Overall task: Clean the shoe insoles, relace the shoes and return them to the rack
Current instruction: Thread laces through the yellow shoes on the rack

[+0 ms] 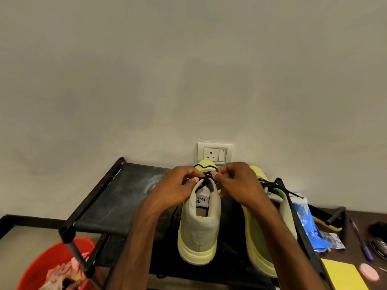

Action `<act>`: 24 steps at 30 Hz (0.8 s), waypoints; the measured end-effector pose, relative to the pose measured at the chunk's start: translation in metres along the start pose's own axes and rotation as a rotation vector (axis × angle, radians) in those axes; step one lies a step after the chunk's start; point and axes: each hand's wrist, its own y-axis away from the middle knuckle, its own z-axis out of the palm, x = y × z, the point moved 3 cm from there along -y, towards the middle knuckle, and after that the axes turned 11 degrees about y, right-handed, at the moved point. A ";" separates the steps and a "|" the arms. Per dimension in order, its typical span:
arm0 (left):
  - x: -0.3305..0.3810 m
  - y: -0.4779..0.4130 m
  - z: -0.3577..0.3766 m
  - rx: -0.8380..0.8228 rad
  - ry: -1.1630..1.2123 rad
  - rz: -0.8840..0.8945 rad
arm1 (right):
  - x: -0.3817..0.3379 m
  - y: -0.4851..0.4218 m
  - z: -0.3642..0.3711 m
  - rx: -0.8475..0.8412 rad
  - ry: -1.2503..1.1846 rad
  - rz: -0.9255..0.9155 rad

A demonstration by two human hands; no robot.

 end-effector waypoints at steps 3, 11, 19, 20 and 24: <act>-0.002 0.002 -0.011 -0.009 0.089 -0.014 | 0.002 0.001 -0.005 0.004 -0.107 0.050; -0.011 0.020 -0.012 0.100 0.121 0.045 | -0.003 0.013 -0.011 0.164 -0.236 0.043; -0.018 0.024 -0.009 0.273 0.333 0.006 | 0.000 0.029 -0.023 0.187 -0.397 0.098; -0.018 0.024 -0.006 0.270 0.393 -0.009 | -0.001 0.030 -0.022 0.171 -0.423 0.104; -0.022 0.022 -0.004 0.303 0.535 -0.084 | -0.003 0.032 -0.015 0.126 -0.535 0.136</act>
